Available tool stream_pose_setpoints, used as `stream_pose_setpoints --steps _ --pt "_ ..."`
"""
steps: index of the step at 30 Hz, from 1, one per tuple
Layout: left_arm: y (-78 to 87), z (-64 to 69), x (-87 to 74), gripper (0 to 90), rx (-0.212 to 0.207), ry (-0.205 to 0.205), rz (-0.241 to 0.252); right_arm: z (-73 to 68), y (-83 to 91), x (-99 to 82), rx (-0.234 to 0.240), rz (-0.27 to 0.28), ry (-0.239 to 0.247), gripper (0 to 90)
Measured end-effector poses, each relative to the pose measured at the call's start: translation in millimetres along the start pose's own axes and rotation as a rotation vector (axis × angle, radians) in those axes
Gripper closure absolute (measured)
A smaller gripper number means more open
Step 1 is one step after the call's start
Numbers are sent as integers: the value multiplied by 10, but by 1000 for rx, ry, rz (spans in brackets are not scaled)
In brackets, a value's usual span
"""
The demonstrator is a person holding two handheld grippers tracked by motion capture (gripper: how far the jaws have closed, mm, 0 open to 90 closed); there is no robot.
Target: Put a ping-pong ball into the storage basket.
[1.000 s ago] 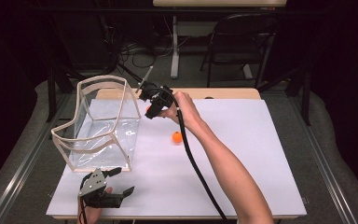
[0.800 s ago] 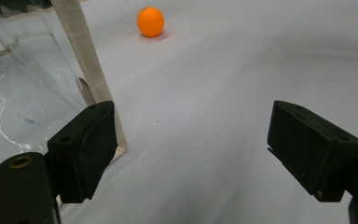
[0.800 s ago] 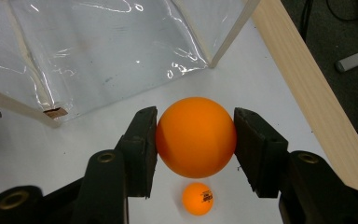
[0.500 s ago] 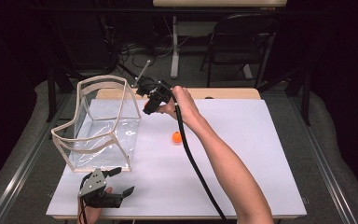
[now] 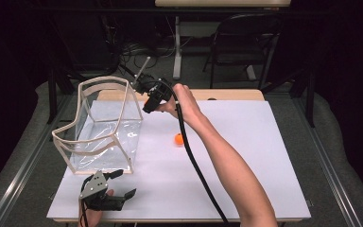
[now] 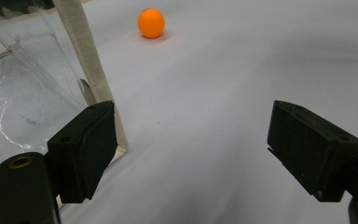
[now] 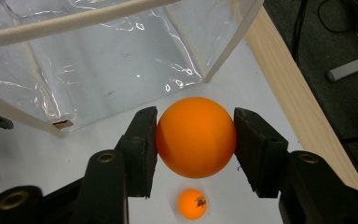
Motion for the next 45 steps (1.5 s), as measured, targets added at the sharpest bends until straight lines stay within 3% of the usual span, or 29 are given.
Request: stream_pose_setpoints --steps 10,45 --pt "0 -14 -4 160 3 -2 -2 5 4 52 -5 -8 6 511" --pt "11 -18 -3 160 1 -2 0 -12 144 317 -25 43 7 512"
Point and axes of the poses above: each handheld gripper's, and its own axes: y roughly backward along the jaws, x roughly out of its top, z roughly to its right, the point moved 7 cm from there along -y, roughly forward along the jaws, and after that the axes turned 1 degree about z, right-handed, at the moved point
